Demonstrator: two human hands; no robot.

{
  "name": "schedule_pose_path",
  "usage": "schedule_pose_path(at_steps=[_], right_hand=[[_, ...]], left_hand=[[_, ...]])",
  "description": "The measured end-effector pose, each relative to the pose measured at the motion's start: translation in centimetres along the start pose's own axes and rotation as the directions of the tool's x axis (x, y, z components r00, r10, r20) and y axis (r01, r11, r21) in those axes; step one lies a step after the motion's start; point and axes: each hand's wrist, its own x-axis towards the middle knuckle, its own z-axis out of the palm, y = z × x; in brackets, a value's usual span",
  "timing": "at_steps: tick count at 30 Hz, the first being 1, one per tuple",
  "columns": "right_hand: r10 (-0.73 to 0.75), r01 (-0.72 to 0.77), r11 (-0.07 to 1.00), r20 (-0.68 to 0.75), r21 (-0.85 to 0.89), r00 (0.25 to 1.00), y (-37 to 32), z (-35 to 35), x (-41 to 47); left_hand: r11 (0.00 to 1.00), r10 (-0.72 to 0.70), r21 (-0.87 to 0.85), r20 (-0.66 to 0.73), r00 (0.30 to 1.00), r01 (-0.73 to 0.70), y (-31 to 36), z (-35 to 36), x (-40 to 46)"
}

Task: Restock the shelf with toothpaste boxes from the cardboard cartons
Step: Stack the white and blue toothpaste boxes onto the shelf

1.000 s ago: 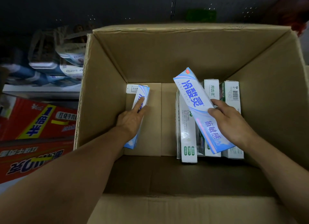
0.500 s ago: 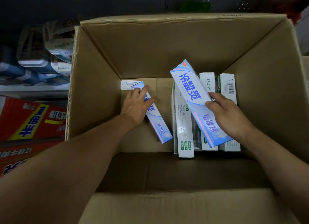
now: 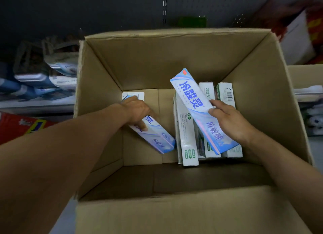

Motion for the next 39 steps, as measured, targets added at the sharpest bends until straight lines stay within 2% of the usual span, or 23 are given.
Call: schedule_pose_path(at_steps=[2, 8, 20, 24, 29, 33, 39], right_hand=[[0.024, -0.025, 0.997, 0.009, 0.068, 1.000, -0.9, -0.5, -1.1], [0.014, -0.011, 0.991, -0.023, 0.134, 1.000, -4.4, -2.3, -4.7], [-0.139, 0.159, 0.978, -0.149, 0.133, 0.979, -15.4, -8.1, -16.3], [-0.219, 0.237, 0.968, -0.189, 0.080, 0.957, -20.0, -10.0, -20.5], [-0.323, 0.342, 0.939, -0.228, 0.048, 0.919, -25.3, -12.0, -25.7], [-0.383, 0.384, 0.922, -0.220, -0.039, 0.897, -28.9, -13.7, -29.0], [-0.471, 0.462, 0.881, -0.247, -0.098, 0.847, -33.7, -16.1, -32.0]], left_hand=[[0.997, -0.008, -0.082, 0.003, 1.000, 0.008, 0.0, -1.3, -2.0], [0.994, -0.004, -0.113, -0.017, 1.000, 0.002, -0.2, -6.0, -6.9], [0.888, -0.051, -0.455, -0.234, 0.971, -0.064, -1.4, -18.0, -23.0], [0.853, -0.088, -0.513, -0.324, 0.942, -0.096, -2.1, -21.4, -28.7], [0.865, -0.148, -0.492, -0.435, 0.888, -0.097, -2.8, -24.8, -35.1], [0.842, -0.220, -0.531, -0.498, 0.839, -0.094, -3.3, -27.6, -40.0], [0.839, -0.256, -0.533, -0.564, 0.785, -0.109, -3.9, -31.6, -45.5]])
